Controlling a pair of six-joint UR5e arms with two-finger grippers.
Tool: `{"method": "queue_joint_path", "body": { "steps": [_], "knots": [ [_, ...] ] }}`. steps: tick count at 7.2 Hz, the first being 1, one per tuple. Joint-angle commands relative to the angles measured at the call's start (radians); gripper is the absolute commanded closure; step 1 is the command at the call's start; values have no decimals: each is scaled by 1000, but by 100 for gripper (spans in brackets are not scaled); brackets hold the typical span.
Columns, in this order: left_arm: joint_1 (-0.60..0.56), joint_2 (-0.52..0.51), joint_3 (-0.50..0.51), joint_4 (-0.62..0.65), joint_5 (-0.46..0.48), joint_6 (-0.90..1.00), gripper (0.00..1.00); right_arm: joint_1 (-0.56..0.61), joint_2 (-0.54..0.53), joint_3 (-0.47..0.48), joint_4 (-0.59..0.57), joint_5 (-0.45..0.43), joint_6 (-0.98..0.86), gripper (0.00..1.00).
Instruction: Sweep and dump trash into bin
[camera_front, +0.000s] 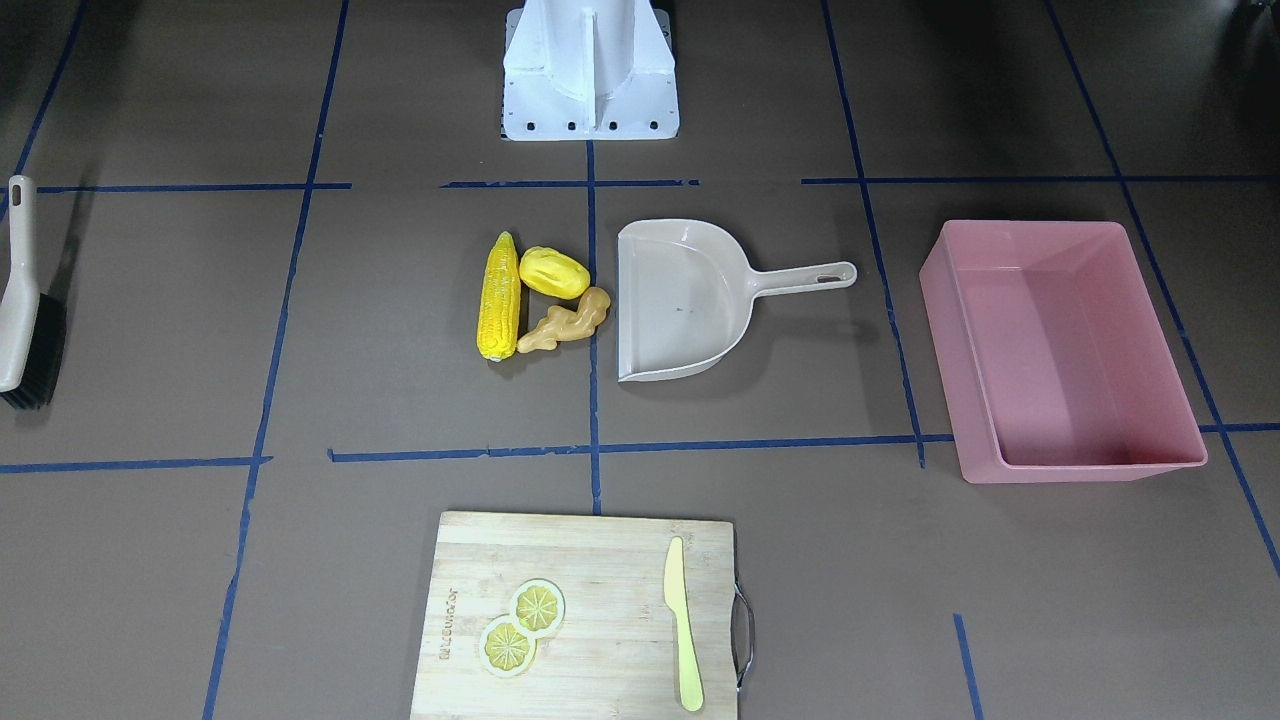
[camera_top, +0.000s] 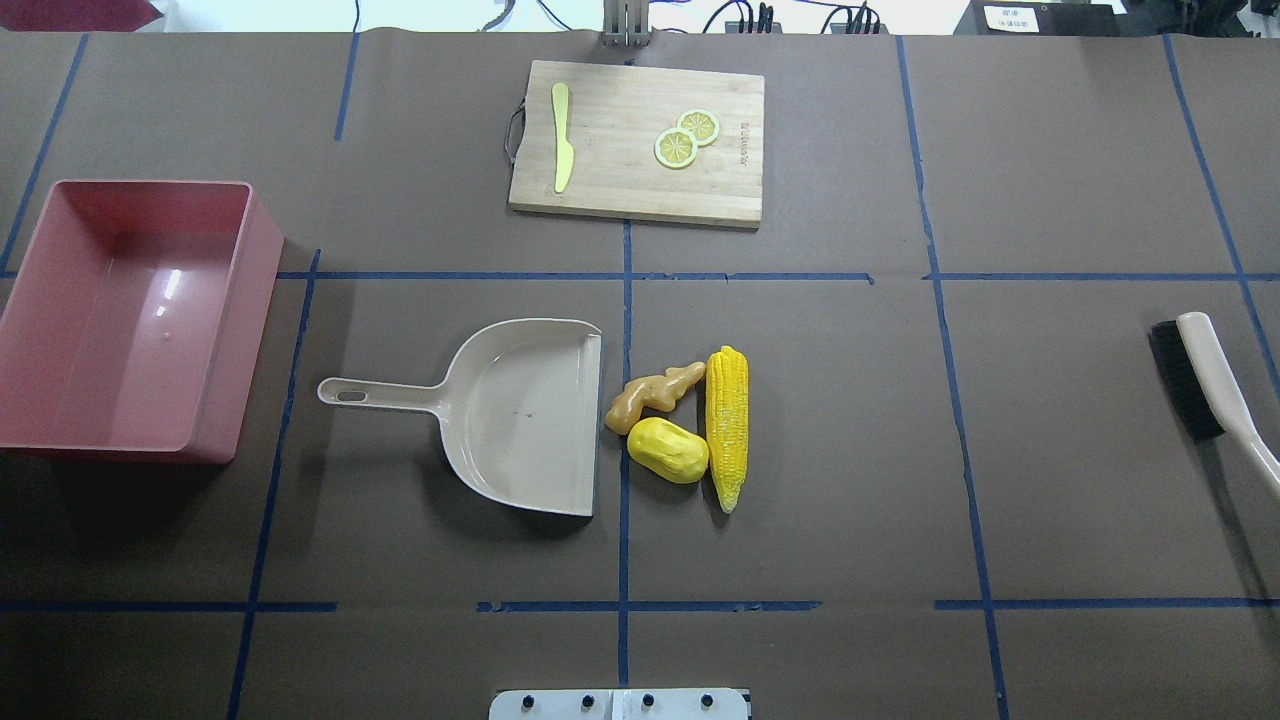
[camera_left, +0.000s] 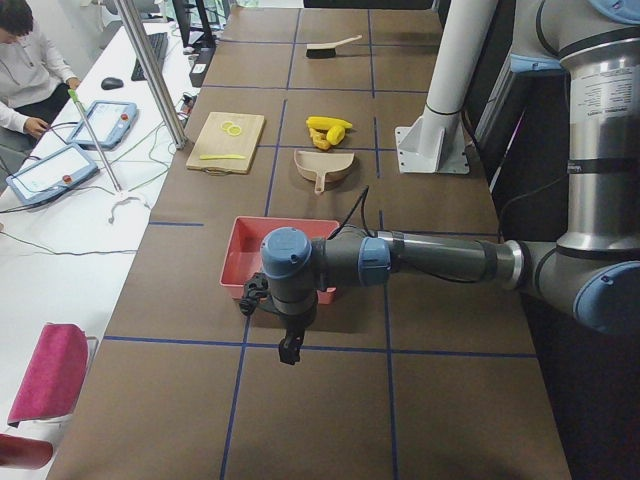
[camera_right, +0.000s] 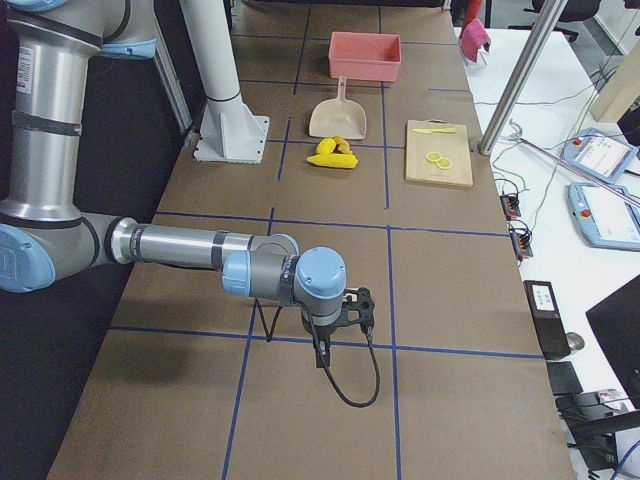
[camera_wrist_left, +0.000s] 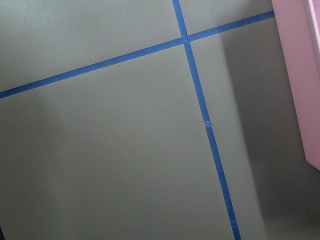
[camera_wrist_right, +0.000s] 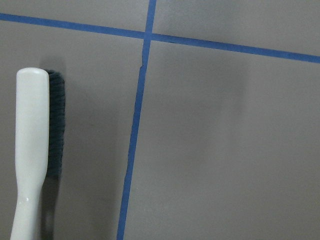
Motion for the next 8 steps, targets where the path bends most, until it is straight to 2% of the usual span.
{"method": "queue_joint_path", "body": {
  "steps": [1, 5, 8],
  "knots": [
    [2, -5, 16, -75, -3, -8, 0, 0, 0, -4, 51, 2, 5, 0],
    [2, -3, 33, -114, -7, -11, 0, 0, 3, -21, 58, 29, 19, 0],
    [2, -11, 1, -142, -11, -37, 0, 0, 3, -2, 85, 47, 34, 0]
  ]
}}
